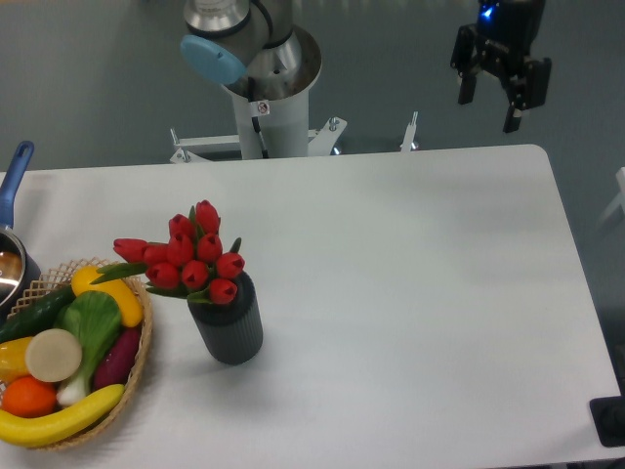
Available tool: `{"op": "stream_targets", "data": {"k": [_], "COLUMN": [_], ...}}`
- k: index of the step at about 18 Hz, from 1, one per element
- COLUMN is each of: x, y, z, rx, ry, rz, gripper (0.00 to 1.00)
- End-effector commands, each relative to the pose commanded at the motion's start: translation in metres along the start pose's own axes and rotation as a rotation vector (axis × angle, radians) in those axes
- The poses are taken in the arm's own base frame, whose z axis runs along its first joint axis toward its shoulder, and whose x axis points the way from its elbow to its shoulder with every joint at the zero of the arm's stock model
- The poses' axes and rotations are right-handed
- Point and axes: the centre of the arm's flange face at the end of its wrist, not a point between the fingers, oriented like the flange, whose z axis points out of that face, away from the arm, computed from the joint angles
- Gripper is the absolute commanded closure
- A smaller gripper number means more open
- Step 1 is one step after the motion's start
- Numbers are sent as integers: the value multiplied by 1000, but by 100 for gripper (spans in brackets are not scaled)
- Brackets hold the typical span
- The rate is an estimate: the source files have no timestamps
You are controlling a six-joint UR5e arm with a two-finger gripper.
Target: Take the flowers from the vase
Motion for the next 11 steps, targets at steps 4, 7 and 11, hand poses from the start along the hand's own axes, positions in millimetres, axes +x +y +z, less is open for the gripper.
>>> {"op": "stream_targets", "data": {"k": [4, 7, 11], "x": [-1, -1, 2], "y": [-3, -6, -21], "z": [1, 4, 8], "rx": [9, 30, 110], "ry": [-4, -9, -37], "rz": [1, -34, -224], "gripper": [0, 0, 0]}}
